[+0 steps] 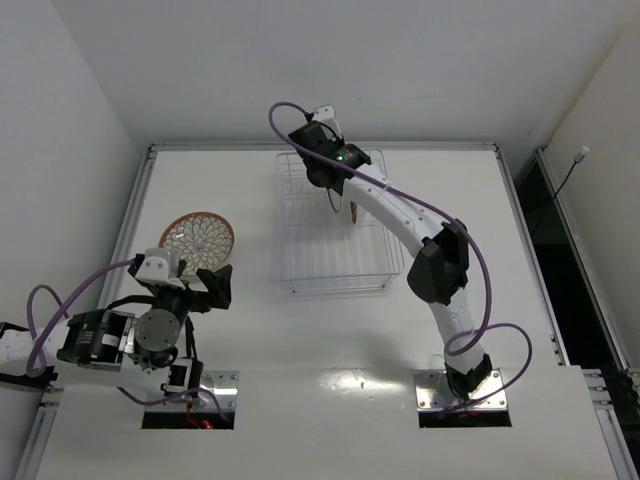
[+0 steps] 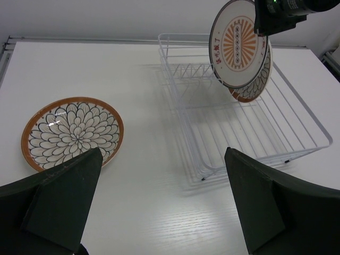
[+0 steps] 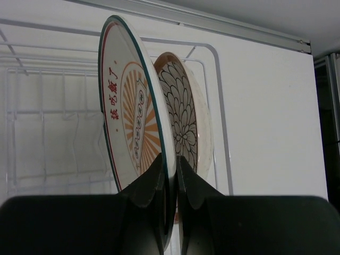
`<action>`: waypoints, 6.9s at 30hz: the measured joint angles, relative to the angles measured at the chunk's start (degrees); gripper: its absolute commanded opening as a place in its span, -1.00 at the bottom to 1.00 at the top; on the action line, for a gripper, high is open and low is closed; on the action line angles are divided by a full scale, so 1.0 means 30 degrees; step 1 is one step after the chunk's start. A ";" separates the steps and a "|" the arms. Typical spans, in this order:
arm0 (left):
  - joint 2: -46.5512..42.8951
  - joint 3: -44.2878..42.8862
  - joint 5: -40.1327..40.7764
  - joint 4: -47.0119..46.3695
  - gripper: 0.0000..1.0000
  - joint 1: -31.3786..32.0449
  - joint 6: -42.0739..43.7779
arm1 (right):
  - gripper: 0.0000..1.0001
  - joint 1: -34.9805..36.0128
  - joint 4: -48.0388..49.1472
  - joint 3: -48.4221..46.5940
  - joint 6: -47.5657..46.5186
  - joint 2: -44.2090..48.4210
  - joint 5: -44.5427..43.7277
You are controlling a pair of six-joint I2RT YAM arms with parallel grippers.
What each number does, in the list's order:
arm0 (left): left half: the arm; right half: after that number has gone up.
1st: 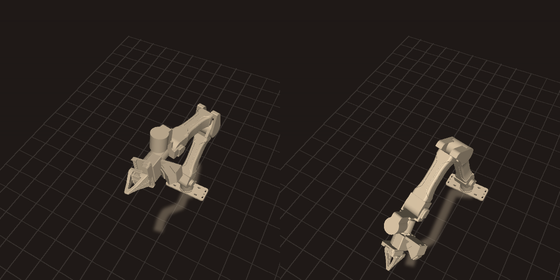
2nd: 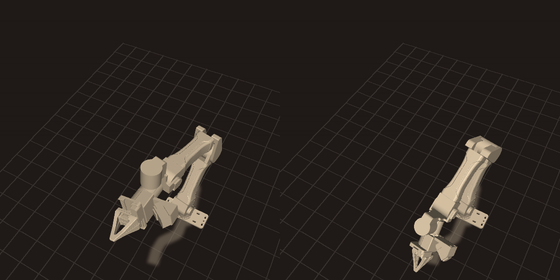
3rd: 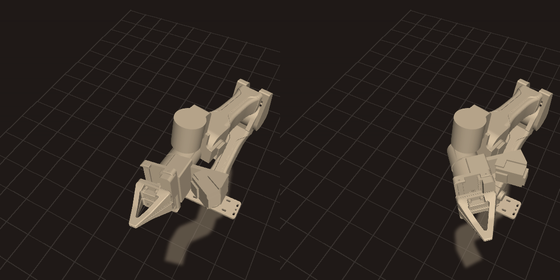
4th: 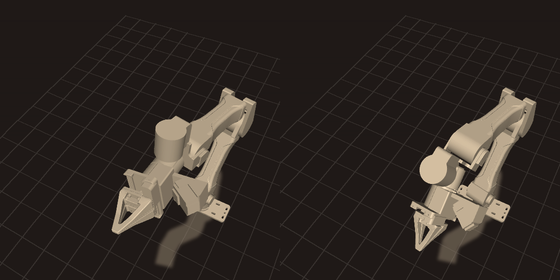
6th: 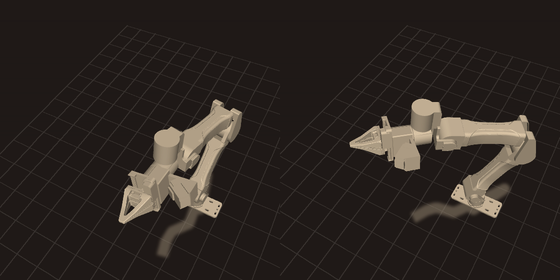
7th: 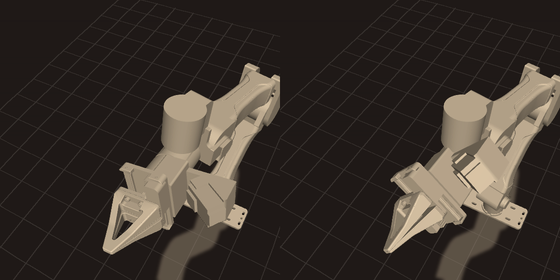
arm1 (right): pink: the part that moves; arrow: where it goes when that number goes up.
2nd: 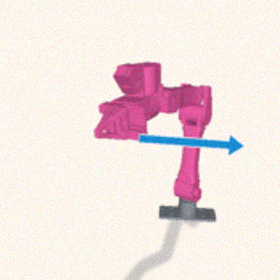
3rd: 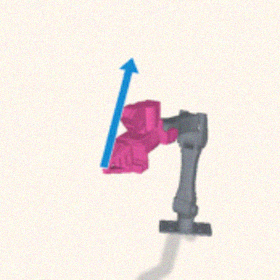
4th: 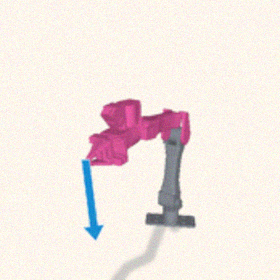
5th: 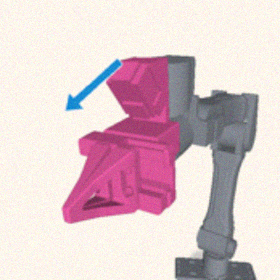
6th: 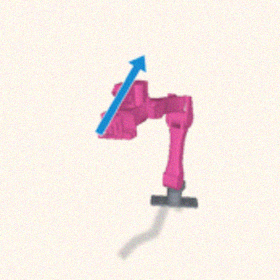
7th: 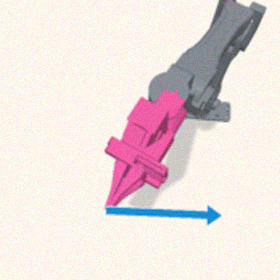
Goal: Load the plates into the dish rack
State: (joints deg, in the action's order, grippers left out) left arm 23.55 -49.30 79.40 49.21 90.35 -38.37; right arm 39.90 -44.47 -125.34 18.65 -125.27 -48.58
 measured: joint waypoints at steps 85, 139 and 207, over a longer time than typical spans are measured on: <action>1.3617 -0.5676 -1.0535 -1.0032 1.00 -1.5722 0.8386 | 0.98 -0.0291 -0.0867 1.6356 0.2135 2.0713 1.0207; 2.6964 -0.4452 -1.4848 -0.5916 0.37 -2.4166 0.5639 | 0.98 -0.0364 -0.1894 1.6793 0.2273 2.2287 1.0375; 2.4115 -1.2138 -3.4425 -1.5737 -1.00 -2.3387 -0.1523 | 0.98 -0.0364 -0.2718 1.8600 0.2936 2.5828 0.9406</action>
State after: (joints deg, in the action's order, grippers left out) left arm 95.90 -85.71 -23.88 2.00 20.18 -42.94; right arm 38.81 -52.62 -69.54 27.46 -47.79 -20.36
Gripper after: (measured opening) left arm 0.060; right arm 0.992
